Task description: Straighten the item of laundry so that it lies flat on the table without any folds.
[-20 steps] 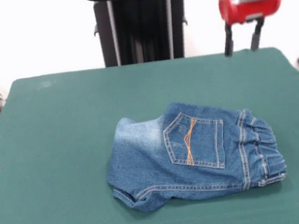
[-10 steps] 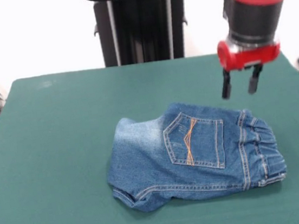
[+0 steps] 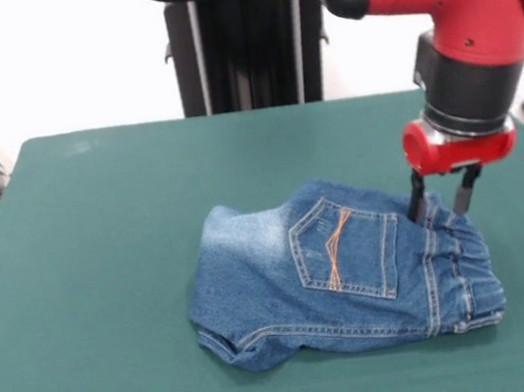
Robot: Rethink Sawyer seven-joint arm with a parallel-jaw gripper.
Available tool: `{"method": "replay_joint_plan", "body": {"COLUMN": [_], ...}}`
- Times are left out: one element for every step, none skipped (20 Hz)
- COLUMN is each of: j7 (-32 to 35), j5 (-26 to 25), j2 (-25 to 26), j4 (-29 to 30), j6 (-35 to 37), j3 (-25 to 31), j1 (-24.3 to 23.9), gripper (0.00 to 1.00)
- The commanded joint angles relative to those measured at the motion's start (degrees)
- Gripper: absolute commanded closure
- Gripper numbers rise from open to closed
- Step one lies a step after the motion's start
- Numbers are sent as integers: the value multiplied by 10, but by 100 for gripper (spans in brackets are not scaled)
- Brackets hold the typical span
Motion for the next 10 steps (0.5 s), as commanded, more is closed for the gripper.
{"method": "replay_joint_plan", "body": {"j7": [208,207,208,208,208,205,205,205,205,204], "j5": [56,59,63,65,68,67,69,70,70,70], "j2": [36,37,40,43,46,47,48,48,47,44], "j4": [-73,-73,-74,-74,-74,-68,-68,-65,-63,-61], "j6": [11,9,6,2,-3,-10,-13,-14,-14,-11], "j3": [-15,-16,-18,-18,-18,-17,-18,-18,-19,-19], "j1": [45,46,48,48,49,45,46,46,47,45], "gripper": [0,0,0,0,0,0,0,0,0,0]}}
